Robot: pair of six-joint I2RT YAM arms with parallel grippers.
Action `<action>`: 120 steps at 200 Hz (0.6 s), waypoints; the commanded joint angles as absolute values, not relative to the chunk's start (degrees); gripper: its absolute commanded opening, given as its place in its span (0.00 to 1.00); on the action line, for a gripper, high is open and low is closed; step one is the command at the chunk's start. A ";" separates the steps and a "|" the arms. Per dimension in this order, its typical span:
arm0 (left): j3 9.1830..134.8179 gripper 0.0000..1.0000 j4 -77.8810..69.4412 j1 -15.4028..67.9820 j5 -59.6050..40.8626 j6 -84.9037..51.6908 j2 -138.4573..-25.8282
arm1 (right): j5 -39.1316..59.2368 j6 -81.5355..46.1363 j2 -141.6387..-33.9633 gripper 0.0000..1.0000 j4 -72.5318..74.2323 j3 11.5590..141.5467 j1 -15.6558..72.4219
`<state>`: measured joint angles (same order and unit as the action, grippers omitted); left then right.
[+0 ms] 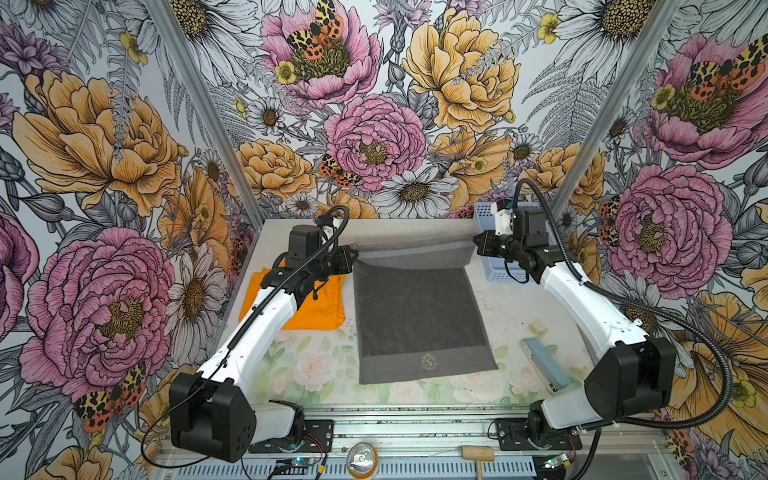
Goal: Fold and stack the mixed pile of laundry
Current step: 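Lay the towel flat near the robot and open both grippers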
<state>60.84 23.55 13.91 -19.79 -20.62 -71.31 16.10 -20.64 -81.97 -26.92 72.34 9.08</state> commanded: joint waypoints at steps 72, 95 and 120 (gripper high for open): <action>46.43 0.00 29.90 22.57 -14.53 -33.11 -50.98 | 15.57 -22.65 -64.41 0.00 -36.27 64.47 8.26; 40.35 0.00 30.68 26.05 -14.02 -38.82 -46.38 | 18.09 -26.92 -60.51 0.00 -39.43 58.44 8.24; 33.70 0.00 30.96 30.25 -13.29 -45.29 -41.58 | 20.40 -31.78 -56.50 0.00 -41.41 50.35 8.35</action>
